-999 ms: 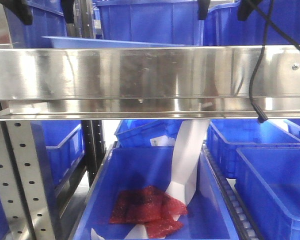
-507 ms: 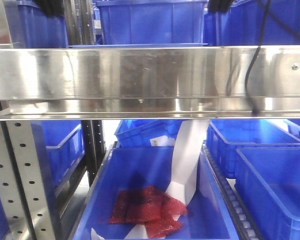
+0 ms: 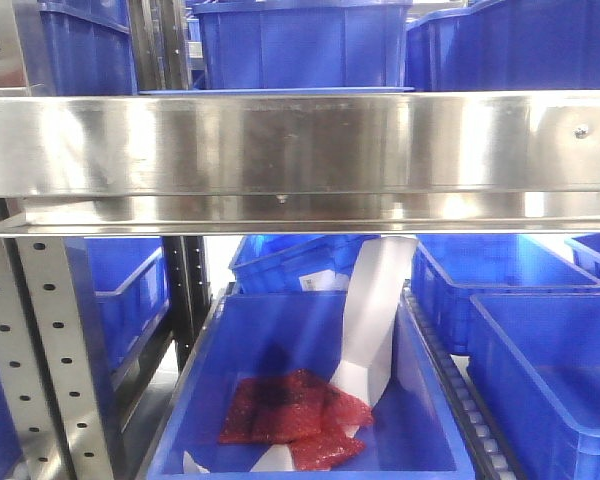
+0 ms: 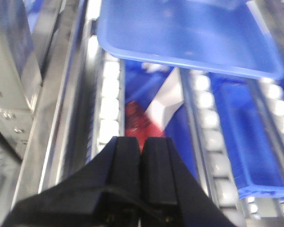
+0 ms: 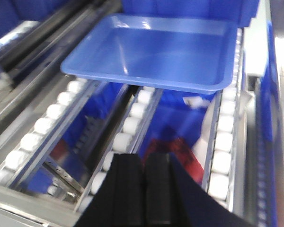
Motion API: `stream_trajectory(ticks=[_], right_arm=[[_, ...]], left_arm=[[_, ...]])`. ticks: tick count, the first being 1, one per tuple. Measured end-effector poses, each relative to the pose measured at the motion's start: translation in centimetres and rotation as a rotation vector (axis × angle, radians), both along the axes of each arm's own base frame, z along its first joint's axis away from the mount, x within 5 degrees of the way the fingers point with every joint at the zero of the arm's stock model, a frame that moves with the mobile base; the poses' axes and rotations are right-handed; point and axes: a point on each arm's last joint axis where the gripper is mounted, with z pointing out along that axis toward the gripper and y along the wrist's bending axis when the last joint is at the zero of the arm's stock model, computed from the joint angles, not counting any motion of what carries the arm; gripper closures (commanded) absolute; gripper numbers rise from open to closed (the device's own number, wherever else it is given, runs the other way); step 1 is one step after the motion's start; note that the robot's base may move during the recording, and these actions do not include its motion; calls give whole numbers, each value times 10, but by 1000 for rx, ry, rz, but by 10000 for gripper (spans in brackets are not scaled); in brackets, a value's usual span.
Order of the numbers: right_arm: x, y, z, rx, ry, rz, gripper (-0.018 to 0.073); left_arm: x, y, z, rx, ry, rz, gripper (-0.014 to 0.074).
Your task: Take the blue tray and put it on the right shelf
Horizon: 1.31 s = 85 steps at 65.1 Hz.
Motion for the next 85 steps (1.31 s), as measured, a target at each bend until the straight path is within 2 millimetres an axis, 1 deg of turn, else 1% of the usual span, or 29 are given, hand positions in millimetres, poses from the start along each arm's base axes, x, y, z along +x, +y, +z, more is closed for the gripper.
stream_trajectory(ticks=[1,2,3,4,5,6,7,8,17,18,21,22,23,28,35,42,49,54,61,85], right_arm=[[-5,-2,1,14,-26,5,508],[-9,-4,-4,12,-27,8,508],[-14,-7,-2,25,-56,14,508],[-17,-8,-7,24,-61,17,508],[-22,-11,-6,38,-92,23,508],[-25,-12,-10,38,-98,27,508],[-30,-14,-8,50,-131,33,508],[-35,-17,-11,53,-146,37,508],[-65,-30,-20,101,-315,83,508],[-69,-32,-22,106,-328,86,508],[-78,-36,-26,113,-346,91,508],[-82,-38,-27,114,-351,92,508],[-84,-39,-29,114,-352,92,508],[-100,-48,-40,118,-359,94,508],[-125,-62,-50,129,-385,90,508],[-147,-76,-58,134,-398,77,508],[-165,-87,-62,138,-409,62,508],[-172,-92,-63,141,-413,54,508],[-175,-94,-62,145,-421,52,508],[-175,-94,-62,143,-418,52,508]], left_arm=[[-5,1,-2,-8,-17,-7,635],[-9,2,-4,-12,-28,-13,635],[-15,3,-7,-21,-47,-21,635],[-18,3,-8,-27,-59,-26,635],[-24,5,-11,-36,-79,-33,635],[-27,6,-13,-42,-92,-38,635],[-33,7,-15,-53,-114,-46,635],[-38,9,-18,-63,-136,-53,635],[-78,23,-35,-130,-339,-104,635],[-81,25,-39,-123,-348,-110,635],[-95,31,-43,-126,-408,-125,635],[-99,33,-47,-119,-411,-129,635],[-104,35,-47,-122,-429,-132,635],[-125,46,-60,-107,-455,-142,635],[-160,64,-72,-83,-538,-154,635],[-189,79,-77,-71,-645,-157,635],[-211,90,-77,-94,-730,-147,635],[-223,97,-76,-111,-780,-139,635],[-233,101,-73,-129,-828,-133,635],[-234,102,-72,-131,-838,-133,635]])
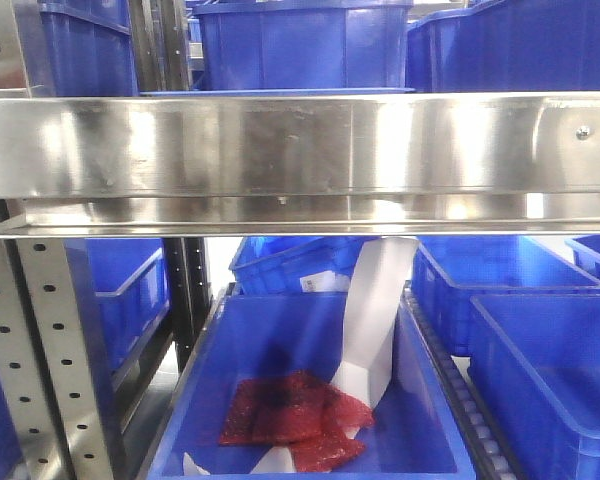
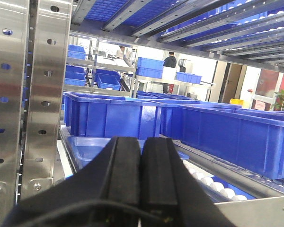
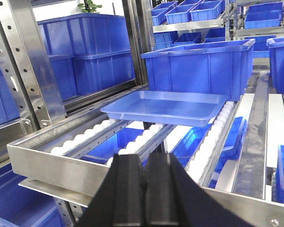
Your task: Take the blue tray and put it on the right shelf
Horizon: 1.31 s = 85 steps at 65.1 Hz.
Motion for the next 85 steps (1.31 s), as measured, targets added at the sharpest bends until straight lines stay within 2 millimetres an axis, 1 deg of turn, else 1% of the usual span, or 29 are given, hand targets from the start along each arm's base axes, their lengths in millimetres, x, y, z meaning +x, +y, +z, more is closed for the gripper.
stream_trajectory(ticks=[22,28,34,41,49,53,59,63,72,78,85], right_arm=[[0,-1,-1,-2,5,-9,508],[0,-7,-3,-14,25,-77,508],[-3,-17,-10,-75,8,-179,508],[-7,-26,-32,-111,22,-284,508],[-12,-32,-66,-137,10,-379,508],[-16,-34,-82,-122,3,-415,508],[-22,-36,-104,-73,5,-452,508],[-24,-37,-118,-75,0,-464,508],[-21,-38,-145,-89,0,-474,508],[-19,-38,-154,-93,7,-476,508],[-19,-38,-153,-90,-7,-478,508]], left_arm=[[0,0,0,2,-1,1,636],[0,0,0,2,-1,1,636],[0,0,0,2,-1,1,645],[0,0,0,1,-2,0,645],[0,0,0,1,-2,0,645],[0,0,0,1,-2,0,645],[0,0,0,1,-2,0,645],[0,0,0,1,-2,0,645],[0,0,0,1,-4,0,645],[0,0,0,0,-6,-1,645],[0,0,0,0,-7,-2,645]])
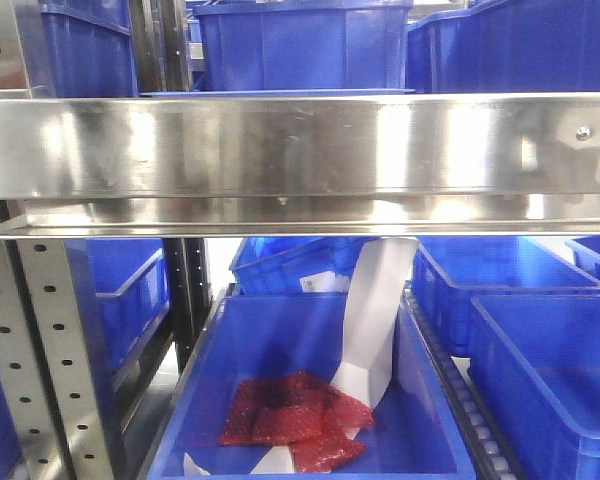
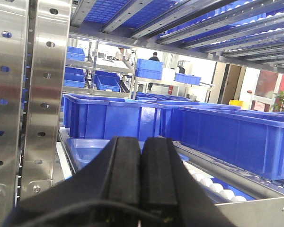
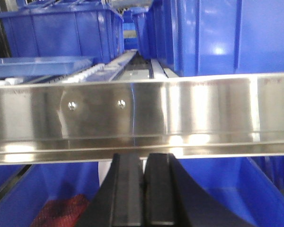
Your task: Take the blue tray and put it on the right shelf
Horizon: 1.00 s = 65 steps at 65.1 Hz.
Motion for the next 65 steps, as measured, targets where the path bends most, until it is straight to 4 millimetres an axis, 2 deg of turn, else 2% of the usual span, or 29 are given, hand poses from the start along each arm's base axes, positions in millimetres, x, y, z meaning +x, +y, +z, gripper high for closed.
stream_trajectory(ticks=[8,65], right_arm=[[0,0,1,-44,-6,-2,508],[0,0,1,-58,-8,-2,508]], left_arm=[[0,0,0,0,0,0,645],[0,0,0,0,0,0,645]])
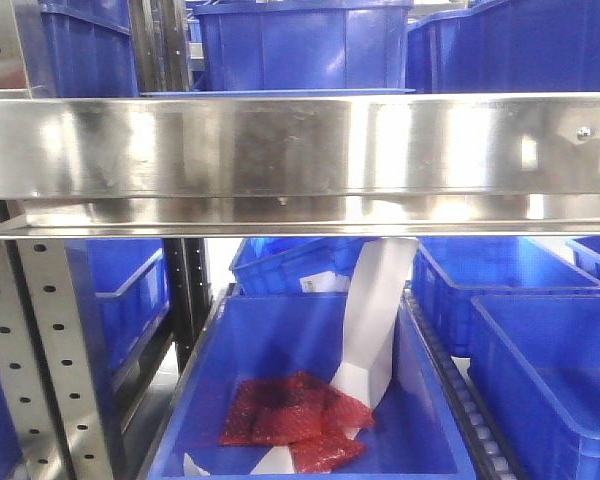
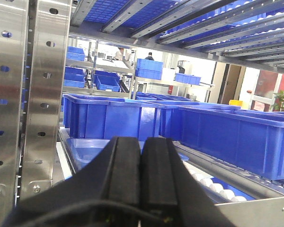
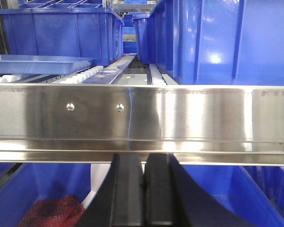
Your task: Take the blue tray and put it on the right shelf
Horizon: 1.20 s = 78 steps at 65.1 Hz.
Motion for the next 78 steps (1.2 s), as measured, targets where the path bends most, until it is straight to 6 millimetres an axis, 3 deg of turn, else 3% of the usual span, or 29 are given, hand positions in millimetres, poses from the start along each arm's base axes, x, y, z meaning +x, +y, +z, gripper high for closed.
stream_trajectory(ticks=[12,27,42,50,60,70,78], right_arm=[[0,0,0,0,0,0,508],[0,0,0,0,0,0,508],[0,0,0,0,0,0,508],[0,0,0,0,0,0,508],[0,0,0,0,0,0,508],[0,0,0,0,-2,0,508],[0,0,0,0,-5,0,508]], left_arm=[[3,2,-10,60,70,40,645],[11,8,-45,220,300,147,645],[20,6,-65,246,158,235,645],[24,12,-90,216,106,345,645],[16,18,-120,200,88,414,645],[9,21,-124,161,51,453,645],[9,19,-131,181,124,422,645]])
